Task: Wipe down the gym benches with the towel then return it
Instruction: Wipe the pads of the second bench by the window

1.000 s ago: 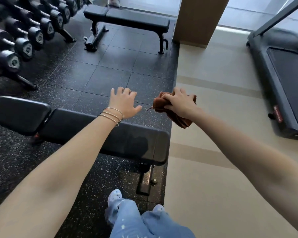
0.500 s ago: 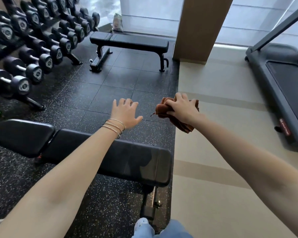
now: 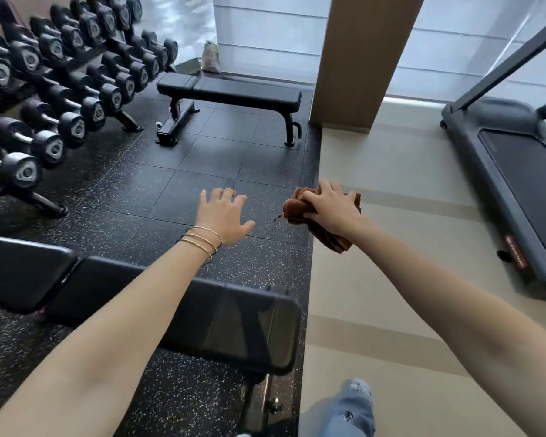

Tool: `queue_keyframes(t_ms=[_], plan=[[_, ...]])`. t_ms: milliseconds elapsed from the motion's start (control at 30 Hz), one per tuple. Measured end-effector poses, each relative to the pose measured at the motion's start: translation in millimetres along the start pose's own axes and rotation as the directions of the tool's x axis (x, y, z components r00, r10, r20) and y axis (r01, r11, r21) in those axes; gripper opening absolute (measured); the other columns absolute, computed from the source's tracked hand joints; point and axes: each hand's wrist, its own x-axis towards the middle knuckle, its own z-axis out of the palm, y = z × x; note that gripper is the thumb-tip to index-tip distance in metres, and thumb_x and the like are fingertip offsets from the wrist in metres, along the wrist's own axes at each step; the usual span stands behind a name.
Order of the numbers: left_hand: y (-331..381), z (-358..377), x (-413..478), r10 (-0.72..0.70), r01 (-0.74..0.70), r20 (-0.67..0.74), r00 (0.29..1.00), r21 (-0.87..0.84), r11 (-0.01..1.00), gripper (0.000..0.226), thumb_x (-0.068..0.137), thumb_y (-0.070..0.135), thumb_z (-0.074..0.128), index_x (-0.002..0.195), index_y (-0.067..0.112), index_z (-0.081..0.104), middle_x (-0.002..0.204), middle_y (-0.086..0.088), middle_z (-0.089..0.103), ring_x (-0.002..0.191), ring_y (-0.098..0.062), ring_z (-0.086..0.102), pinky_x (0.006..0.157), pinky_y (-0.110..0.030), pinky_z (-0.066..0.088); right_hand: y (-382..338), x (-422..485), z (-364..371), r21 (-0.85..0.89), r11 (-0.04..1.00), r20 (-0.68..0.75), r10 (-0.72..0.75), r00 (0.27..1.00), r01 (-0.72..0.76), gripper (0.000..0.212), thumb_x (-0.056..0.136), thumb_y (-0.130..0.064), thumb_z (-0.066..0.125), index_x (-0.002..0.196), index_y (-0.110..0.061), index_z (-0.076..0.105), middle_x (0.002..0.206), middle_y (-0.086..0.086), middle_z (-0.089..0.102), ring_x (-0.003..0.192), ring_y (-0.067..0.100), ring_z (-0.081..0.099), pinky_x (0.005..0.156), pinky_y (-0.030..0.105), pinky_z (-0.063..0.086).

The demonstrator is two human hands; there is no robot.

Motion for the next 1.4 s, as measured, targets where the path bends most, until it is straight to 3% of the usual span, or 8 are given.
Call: queue_keyframes(t_ms=[333, 633, 1000, 1400], plan=[[127, -8, 86, -0.105, 0.105, -0.014, 0.994, 0.002, 0.995, 0.066, 0.088, 0.058, 0.042, 0.143, 0.022, 0.033, 0.144, -0.007, 0.041, 0.134, -0.027, 0.035, 0.114, -0.051, 0.023, 162, 33, -14, 0.016, 0.995, -0.001, -0.097, 0.995, 0.097, 0.031, 0.096, -0.041, 0.048, 0.124, -0.028, 0.048, 0.116, 0.011, 0.042, 0.114, 0.03, 0.037, 0.086, 0.056, 0.04], [230, -22, 149, -0.132, 0.132, -0.043, 0.99, -0.006, 0.991, 0.063, 0.089, 0.056, 0.041, 0.142, 0.022, 0.035, 0.138, -0.006, 0.048, 0.126, -0.026, 0.045, 0.1, -0.04, 0.038, 283, 53, -15, -0.001, 0.99, 0.029, -0.142, 0.989, 0.142, 0.03, 0.097, -0.039, 0.046, 0.125, -0.028, 0.048, 0.117, 0.011, 0.041, 0.114, 0.03, 0.037, 0.087, 0.055, 0.041], [254, -30, 263, -0.139, 0.139, 0.003, 0.99, 0.022, 0.99, 0.062, 0.089, 0.056, 0.042, 0.141, 0.022, 0.036, 0.136, -0.006, 0.05, 0.126, -0.026, 0.046, 0.101, -0.042, 0.037, 342, 143, -15, 0.034, 0.985, 0.038, -0.173, 0.984, 0.172, 0.031, 0.096, -0.042, 0.047, 0.124, -0.03, 0.047, 0.12, 0.011, 0.041, 0.115, 0.03, 0.036, 0.088, 0.055, 0.039], [194, -71, 477, -0.116, 0.12, -0.057, 0.992, 0.056, 0.991, 0.058, 0.09, 0.055, 0.043, 0.134, 0.018, 0.043, 0.132, -0.007, 0.053, 0.122, -0.027, 0.047, 0.098, -0.042, 0.038, 385, 346, -61, -0.015, 0.988, -0.002, -0.151, 0.989, 0.151, 0.031, 0.097, -0.04, 0.046, 0.126, -0.027, 0.047, 0.124, 0.011, 0.041, 0.12, 0.03, 0.034, 0.091, 0.056, 0.037]])
